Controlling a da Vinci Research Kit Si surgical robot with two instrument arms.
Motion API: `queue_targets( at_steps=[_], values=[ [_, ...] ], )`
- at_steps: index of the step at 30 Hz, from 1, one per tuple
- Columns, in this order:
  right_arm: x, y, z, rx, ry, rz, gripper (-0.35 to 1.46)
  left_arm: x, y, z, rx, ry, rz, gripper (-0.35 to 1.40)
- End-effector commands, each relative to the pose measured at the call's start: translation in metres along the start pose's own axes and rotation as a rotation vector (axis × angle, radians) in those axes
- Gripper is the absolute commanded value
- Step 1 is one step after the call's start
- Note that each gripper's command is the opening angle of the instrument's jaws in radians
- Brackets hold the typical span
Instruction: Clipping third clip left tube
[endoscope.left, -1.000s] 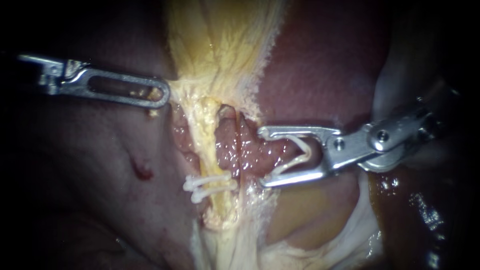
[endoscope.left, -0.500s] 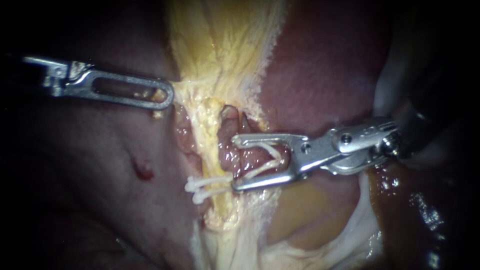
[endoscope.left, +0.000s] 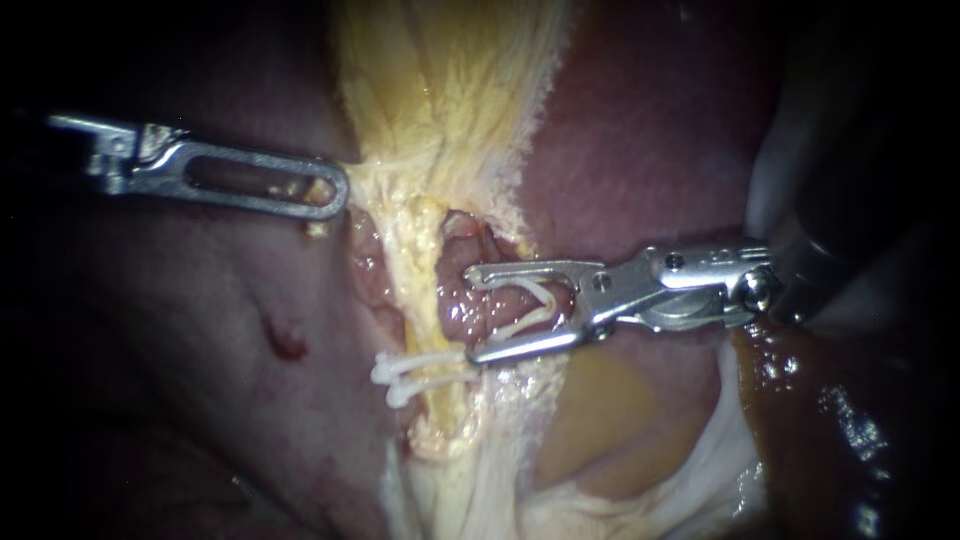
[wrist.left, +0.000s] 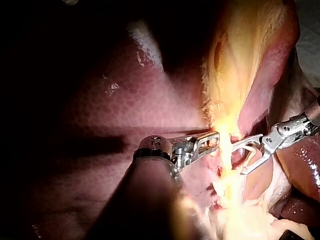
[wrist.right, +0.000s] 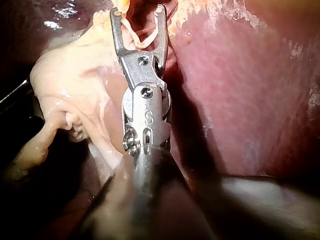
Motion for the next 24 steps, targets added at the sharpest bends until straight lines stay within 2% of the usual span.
queue_targets(
  at_steps=[1,9,15,24],
  values=[
    [0.0,0.0,0.0,0.005,0.001,0.006,0.5,0.0,0.0,-0.0001,0.0,0.0,0.0,-0.35],
    [0.0006,-0.0004,0.0013,0.035,0.008,0.025,0.5,0.0,-0.0001,0.0,0.0,0.0,0.0,-0.35],
    [0.0011,-0.0004,0.0036,0.057,0.018,0.032,0.5,0.0,-0.0001,0.0001,0.0,0.0,0.0,-0.35],
    [0.0006,-0.0005,0.0076,0.096,0.022,0.054,0.5,-0.0001,-0.0001,0.0001,-0.001,0.0,0.0,-0.35]
  ],
)
